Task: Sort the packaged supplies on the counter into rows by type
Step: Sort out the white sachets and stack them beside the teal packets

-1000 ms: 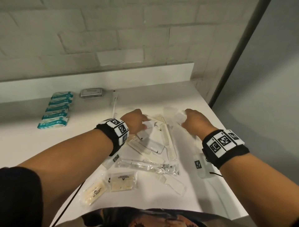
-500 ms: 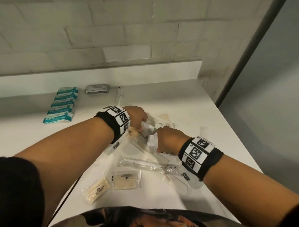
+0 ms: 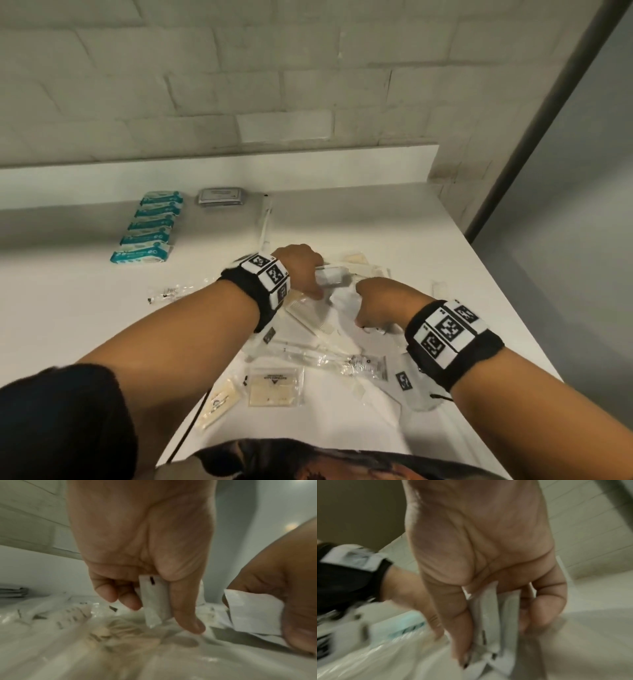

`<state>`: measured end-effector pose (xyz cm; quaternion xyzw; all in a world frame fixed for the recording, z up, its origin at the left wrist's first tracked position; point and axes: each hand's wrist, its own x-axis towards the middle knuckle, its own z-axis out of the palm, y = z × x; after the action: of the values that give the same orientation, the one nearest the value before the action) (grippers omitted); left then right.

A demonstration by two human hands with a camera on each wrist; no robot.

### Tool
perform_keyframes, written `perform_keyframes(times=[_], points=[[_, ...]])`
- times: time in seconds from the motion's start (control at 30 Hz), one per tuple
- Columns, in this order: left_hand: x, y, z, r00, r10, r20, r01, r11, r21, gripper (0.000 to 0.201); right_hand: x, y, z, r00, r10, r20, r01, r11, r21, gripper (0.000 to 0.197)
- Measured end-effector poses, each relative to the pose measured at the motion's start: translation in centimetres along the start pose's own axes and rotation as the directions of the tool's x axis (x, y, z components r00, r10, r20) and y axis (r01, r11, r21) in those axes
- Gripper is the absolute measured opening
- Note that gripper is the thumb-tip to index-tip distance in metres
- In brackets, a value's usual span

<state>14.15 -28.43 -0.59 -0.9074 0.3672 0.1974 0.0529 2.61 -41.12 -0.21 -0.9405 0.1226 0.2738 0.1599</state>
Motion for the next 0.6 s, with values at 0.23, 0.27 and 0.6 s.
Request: perform_keyframes(times=[0.23, 0.27, 0.6], points=[[-3.6, 0.7, 0.3, 0.953, -0.151, -0.261, -0.204, 0.316, -0.927, 0.037, -2.9, 0.7, -4.0, 0.917, -0.003, -0.399, 0.329, 0.570, 0.753, 0.030], [-4.5, 0.9, 0.0, 0.954, -0.160, -0.252, -0.220, 0.195, -0.956, 0.033, -3.2, 0.0, -4.2, 0.909, -0.016, -0.417, 0.377, 0.462, 0.803, 0.032], [-10.9, -0.2, -0.3, 0.972, -0.032, -0.233, -0.227, -0.394, -0.891, 0.031, -4.4, -7.0, -1.8, 0.728, -0.007, -0.685, 0.482, 0.716, 0.505, 0.053]])
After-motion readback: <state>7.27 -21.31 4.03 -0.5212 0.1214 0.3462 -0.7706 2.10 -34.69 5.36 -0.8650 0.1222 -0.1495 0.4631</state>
